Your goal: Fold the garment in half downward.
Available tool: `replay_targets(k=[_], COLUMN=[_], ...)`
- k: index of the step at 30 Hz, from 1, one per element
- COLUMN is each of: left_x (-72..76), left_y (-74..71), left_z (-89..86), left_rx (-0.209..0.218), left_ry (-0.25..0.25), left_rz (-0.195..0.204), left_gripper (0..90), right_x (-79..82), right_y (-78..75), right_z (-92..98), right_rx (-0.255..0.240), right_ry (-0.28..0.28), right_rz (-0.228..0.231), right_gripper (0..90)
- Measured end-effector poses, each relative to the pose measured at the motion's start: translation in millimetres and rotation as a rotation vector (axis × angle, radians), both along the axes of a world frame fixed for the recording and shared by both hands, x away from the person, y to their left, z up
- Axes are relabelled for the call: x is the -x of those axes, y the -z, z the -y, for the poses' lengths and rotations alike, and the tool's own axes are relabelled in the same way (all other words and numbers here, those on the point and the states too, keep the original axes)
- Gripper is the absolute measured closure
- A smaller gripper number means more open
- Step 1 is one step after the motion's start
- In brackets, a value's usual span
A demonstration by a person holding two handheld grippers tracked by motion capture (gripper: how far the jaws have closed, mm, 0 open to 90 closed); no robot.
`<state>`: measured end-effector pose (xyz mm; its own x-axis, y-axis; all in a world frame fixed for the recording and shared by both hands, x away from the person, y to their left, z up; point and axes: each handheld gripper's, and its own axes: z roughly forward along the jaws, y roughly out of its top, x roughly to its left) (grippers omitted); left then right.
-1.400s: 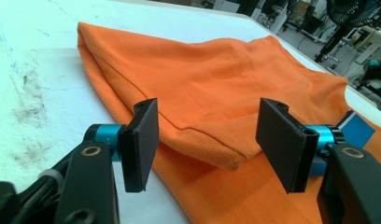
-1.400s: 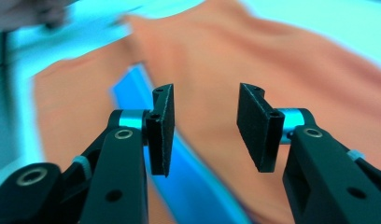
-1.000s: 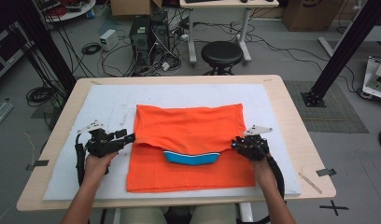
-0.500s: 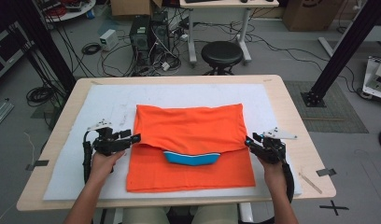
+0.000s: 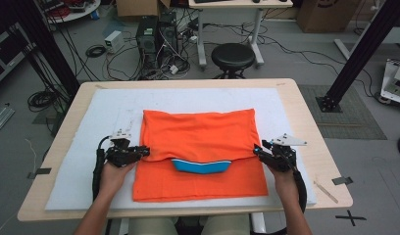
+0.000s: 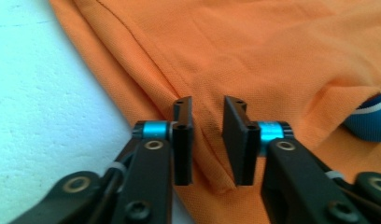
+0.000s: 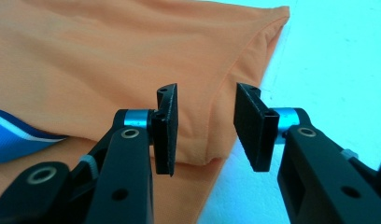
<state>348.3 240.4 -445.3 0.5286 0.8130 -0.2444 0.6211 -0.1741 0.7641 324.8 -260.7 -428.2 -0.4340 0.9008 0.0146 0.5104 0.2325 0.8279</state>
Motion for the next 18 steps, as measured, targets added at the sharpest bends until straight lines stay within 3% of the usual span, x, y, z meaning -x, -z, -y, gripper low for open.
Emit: replay_targets(k=[3, 4, 7, 8, 9, 11, 14, 16, 18], left_x=[5.0, 5.9, 7.7, 7.8, 8.1, 9.3, 9.9, 9.8, 9.9], left_y=[0.3, 0.7, 3.1, 3.0, 3.3, 3.3, 1.9, 1.7, 1.1], left_z=[-1.0, -0.7, 3.8, 4.6, 6.0, 6.3, 4.6, 3.6, 2.1], left_rx=[0.008, 0.010, 0.006, 0.001, -0.012, -0.043, -0.036, -0.032, -0.035], left_ry=[-0.026, -0.028, -0.014, -0.011, -0.004, 0.008, 0.010, 0.013, 0.016], left_rz=[-0.002, -0.010, -0.029, -0.027, -0.019, -0.007, -0.024, -0.021, -0.021], left_gripper=[69.1, 59.2, 57.8, 58.7, 65.4, 69.9, 82.0, 83.5, 84.3], right_x=[0.7, 1.6, 1.5, 0.5, -1.8, -2.7, -7.3, -9.0, -9.3], right_y=[-1.1, -1.4, -0.8, 0.9, 4.7, 6.4, 14.1, 18.4, 19.5], right_z=[1.9, 1.8, 1.2, 0.1, -2.0, -2.6, -6.2, -9.4, -12.0], right_rx=[-0.002, 0.002, 0.019, 0.027, 0.037, 0.039, 0.038, 0.052, 0.080], right_ry=[0.005, 0.004, 0.003, 0.000, -0.002, -0.001, -0.001, -0.008, -0.004], right_rz=[-0.002, -0.009, -0.018, -0.039, -0.076, -0.086, -0.133, -0.154, -0.146], right_gripper=[61.4, 61.9, 65.2, 65.7, 65.7, 65.6, 64.7, 64.8, 70.7])
